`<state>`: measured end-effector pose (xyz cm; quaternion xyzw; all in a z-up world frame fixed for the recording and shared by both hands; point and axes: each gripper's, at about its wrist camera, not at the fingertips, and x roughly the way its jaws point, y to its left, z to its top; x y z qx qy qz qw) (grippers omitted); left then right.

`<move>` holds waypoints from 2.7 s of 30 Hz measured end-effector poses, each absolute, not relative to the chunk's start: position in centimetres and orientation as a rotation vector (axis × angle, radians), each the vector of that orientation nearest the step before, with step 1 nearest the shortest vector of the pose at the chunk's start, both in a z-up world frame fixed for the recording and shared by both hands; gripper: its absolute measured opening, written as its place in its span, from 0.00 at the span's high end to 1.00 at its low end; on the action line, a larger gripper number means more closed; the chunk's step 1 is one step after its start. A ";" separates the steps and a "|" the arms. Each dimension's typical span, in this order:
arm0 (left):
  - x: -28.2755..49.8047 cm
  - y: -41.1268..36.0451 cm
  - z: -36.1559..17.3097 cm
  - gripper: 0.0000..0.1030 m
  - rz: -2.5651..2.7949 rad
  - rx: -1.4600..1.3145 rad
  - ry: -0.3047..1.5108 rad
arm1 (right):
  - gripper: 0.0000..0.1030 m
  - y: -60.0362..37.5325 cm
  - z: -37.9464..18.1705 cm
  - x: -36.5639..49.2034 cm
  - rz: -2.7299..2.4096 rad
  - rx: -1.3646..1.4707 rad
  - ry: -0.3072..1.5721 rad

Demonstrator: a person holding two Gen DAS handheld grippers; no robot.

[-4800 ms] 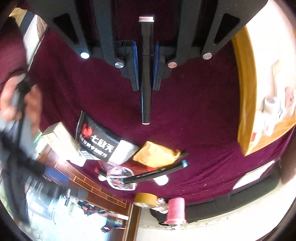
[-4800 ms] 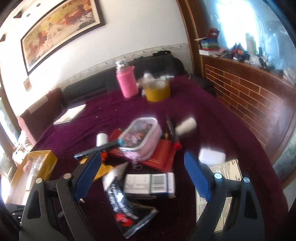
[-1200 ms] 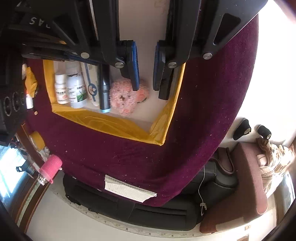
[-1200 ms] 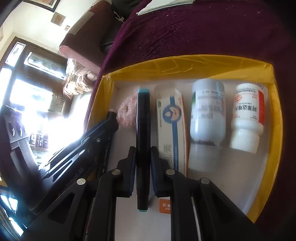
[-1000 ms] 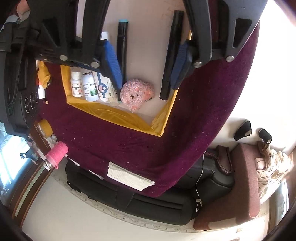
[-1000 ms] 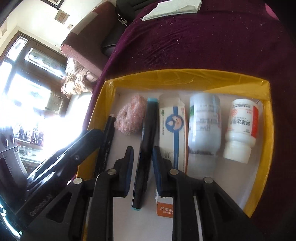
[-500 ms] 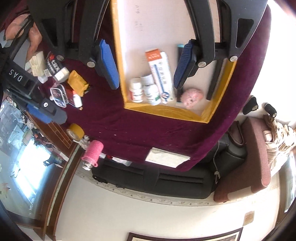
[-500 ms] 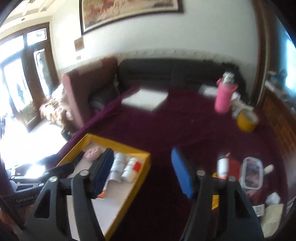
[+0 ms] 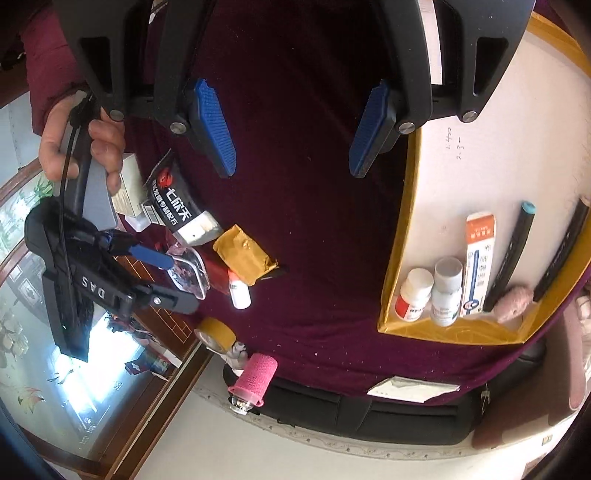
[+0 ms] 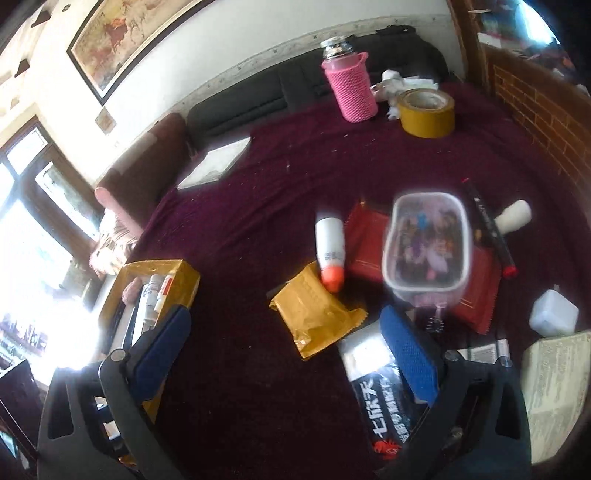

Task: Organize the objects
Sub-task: 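Move the left gripper toward the yellow padded envelope, then grasp the yellow padded envelope with the left gripper and lift it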

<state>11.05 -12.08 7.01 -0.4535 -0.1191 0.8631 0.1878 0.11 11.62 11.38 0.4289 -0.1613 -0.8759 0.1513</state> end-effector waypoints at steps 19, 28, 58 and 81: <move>10.8 -13.2 6.7 0.44 2.467 -1.318 -0.344 | 0.02 8.7 9.8 0.3 -2.283 1.261 -0.412; 11.2 -13.4 7.3 0.44 2.500 -1.307 -0.321 | 0.02 9.3 5.3 -5.2 -2.264 1.507 -0.508; -2.1 -2.1 2.1 0.62 2.298 -1.333 0.365 | 0.01 18.1 7.9 2.2 -2.127 0.881 -0.914; 9.9 -15.1 10.0 0.62 2.536 -0.981 -0.078 | 0.17 13.6 8.6 -3.7 -2.519 1.316 -0.608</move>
